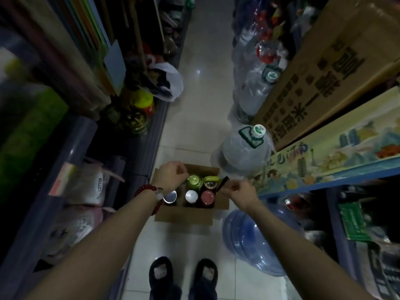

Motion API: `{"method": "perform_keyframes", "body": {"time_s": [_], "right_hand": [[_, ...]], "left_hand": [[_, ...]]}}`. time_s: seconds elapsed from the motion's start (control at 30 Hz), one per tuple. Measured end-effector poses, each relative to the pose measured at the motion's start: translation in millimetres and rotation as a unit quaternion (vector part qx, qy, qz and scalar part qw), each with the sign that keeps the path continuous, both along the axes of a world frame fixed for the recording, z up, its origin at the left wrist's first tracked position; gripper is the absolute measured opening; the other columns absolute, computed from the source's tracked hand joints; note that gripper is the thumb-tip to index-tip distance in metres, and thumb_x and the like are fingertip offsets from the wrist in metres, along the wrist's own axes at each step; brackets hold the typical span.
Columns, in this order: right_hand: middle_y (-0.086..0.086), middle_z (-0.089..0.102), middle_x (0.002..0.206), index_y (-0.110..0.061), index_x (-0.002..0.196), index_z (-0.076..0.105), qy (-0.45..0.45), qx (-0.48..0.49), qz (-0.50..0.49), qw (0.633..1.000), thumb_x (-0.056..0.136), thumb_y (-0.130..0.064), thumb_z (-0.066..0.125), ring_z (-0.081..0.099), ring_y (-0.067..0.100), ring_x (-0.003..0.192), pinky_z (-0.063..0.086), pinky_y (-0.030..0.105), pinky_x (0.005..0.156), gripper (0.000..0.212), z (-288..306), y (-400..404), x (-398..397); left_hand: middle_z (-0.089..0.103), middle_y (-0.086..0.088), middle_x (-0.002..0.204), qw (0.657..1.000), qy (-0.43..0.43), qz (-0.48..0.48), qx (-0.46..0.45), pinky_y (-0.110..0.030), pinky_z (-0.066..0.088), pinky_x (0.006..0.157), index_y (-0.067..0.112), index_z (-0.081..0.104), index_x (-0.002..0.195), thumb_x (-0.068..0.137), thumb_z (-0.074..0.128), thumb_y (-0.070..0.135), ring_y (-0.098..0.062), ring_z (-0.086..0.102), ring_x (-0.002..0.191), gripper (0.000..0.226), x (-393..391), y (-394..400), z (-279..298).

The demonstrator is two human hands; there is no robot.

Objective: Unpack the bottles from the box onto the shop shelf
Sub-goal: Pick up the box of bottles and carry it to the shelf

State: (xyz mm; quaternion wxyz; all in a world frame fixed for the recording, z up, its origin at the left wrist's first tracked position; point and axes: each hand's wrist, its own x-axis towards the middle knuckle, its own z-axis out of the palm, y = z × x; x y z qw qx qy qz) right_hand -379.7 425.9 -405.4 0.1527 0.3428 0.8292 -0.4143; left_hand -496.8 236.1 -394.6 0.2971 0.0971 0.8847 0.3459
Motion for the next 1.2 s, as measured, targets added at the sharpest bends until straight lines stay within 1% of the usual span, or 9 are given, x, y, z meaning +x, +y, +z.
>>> {"method": "perform_keyframes", "body": {"time_s": [0.1,0.2,0.37,0.43,0.57,0.77,0.9,1.07,1.2], "right_hand": [[0.011,0.071,0.098,-0.005,0.099,0.07,-0.013,-0.004,-0.01,1.0,0.08,-0.03,0.074,0.063,0.026,0.096,0.047,0.033,0.084,0.032,-50,-1,4],[0.011,0.071,0.098,-0.005,0.098,0.07,-0.001,-0.006,-0.031,0.999,0.08,-0.032,0.074,0.064,0.027,0.096,0.05,0.039,0.088,0.033,-98,-2,6],[0.01,0.069,0.1,-0.008,0.109,0.064,0.055,0.006,-0.068,0.996,0.08,-0.033,0.074,0.063,0.028,0.098,0.05,0.043,0.089,0.04,-178,1,4],[0.011,0.068,0.103,-0.01,0.115,0.059,0.088,0.014,-0.088,0.992,0.081,-0.031,0.073,0.063,0.029,0.099,0.05,0.043,0.088,0.043,-213,2,1],[0.013,0.061,0.123,-0.011,0.131,0.049,0.149,0.03,-0.145,0.978,0.081,-0.031,0.073,0.057,0.03,0.114,0.045,0.043,0.097,0.059,-281,5,-4],[0.024,0.046,0.138,-0.003,0.141,0.037,0.177,0.163,-0.23,0.943,0.085,-0.034,0.068,0.04,0.038,0.129,0.033,0.046,0.107,0.07,-358,45,1],[0.015,0.039,0.148,-0.016,0.147,0.025,0.16,0.117,-0.249,0.948,0.086,-0.046,0.062,0.037,0.035,0.135,0.031,0.047,0.11,0.077,-391,60,6],[0.017,0.052,0.136,-0.022,0.146,0.028,0.18,0.064,-0.254,0.948,0.084,-0.052,0.062,0.049,0.035,0.124,0.037,0.046,0.103,0.076,-410,55,-6],[0.006,0.058,0.094,-0.02,0.139,0.039,0.171,0.083,-0.237,0.953,0.081,-0.051,0.067,0.06,0.034,0.103,0.048,0.045,0.088,0.072,-418,53,-11]], "left_hand": [[0.071,-0.012,0.1,1.0,-0.01,-0.001,-0.013,-0.032,0.048,0.084,0.006,0.067,0.094,0.084,0.063,0.015,-0.026,0.064,0.097,0.014,-2,-7,-48],[0.069,-0.013,0.103,1.0,-0.01,0.002,-0.025,-0.023,0.041,0.076,0.003,0.065,0.099,0.086,0.063,0.015,-0.025,0.063,0.099,0.017,-5,-14,-96],[0.067,-0.013,0.104,0.999,0.03,0.033,-0.011,-0.026,0.041,0.079,0.004,0.062,0.106,0.084,0.068,0.02,-0.026,0.062,0.1,0.027,-14,-29,-171],[0.065,-0.012,0.107,0.997,0.059,0.052,0.012,-0.03,0.044,0.082,0.006,0.06,0.108,0.083,0.07,0.022,-0.027,0.061,0.102,0.031,-18,-36,-205],[0.052,-0.01,0.131,0.99,0.084,0.102,0.044,-0.033,0.041,0.1,0.01,0.051,0.129,0.077,0.076,0.031,-0.026,0.052,0.12,0.061,-27,-55,-269],[0.037,-0.01,0.148,0.984,0.117,0.136,0.02,-0.04,0.035,0.11,0.013,0.034,0.144,0.074,0.076,0.043,-0.027,0.039,0.133,0.087,-46,-84,-347],[0.034,-0.005,0.152,0.98,0.064,0.181,0.059,-0.042,0.037,0.108,0.026,0.024,0.147,0.071,0.076,0.048,-0.027,0.038,0.135,0.095,-56,-96,-377],[0.052,-0.009,0.138,0.97,-0.001,0.215,0.115,-0.039,0.045,0.099,0.03,0.026,0.146,0.071,0.075,0.047,-0.026,0.053,0.121,0.091,-61,-91,-394],[0.061,-0.01,0.127,0.974,0.003,0.191,0.12,-0.039,0.048,0.095,0.022,0.04,0.14,0.076,0.074,0.04,-0.024,0.06,0.11,0.074,-60,-76,-397]]}}
